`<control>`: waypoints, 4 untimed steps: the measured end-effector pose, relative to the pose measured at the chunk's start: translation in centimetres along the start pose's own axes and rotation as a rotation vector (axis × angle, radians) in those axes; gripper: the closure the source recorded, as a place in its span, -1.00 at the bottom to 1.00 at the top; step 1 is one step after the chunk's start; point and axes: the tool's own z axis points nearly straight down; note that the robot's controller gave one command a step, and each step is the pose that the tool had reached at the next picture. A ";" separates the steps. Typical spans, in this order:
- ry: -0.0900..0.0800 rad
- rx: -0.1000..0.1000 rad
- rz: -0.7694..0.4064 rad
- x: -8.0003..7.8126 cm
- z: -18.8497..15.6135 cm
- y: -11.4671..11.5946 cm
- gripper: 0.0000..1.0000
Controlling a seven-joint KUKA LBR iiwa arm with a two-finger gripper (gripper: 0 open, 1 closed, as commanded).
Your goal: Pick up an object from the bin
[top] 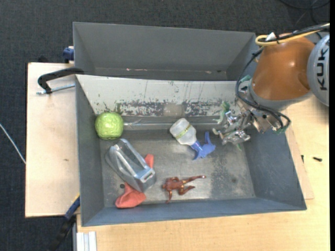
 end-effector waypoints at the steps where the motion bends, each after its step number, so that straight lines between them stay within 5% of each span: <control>1: 0.000 0.000 -0.003 0.1 4.9 -1.0 1.00; 2: 0.004 -0.004 0.036 -0.5 3.1 -0.6 -1.00; 3: 0.001 -0.001 0.046 -0.8 1.6 -0.5 -1.00; 4: 0.000 0.000 0.107 -0.8 3.8 -0.4 -1.00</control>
Offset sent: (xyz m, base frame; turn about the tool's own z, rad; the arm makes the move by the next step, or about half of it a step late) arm 0.0072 -0.0012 -0.0186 0.0444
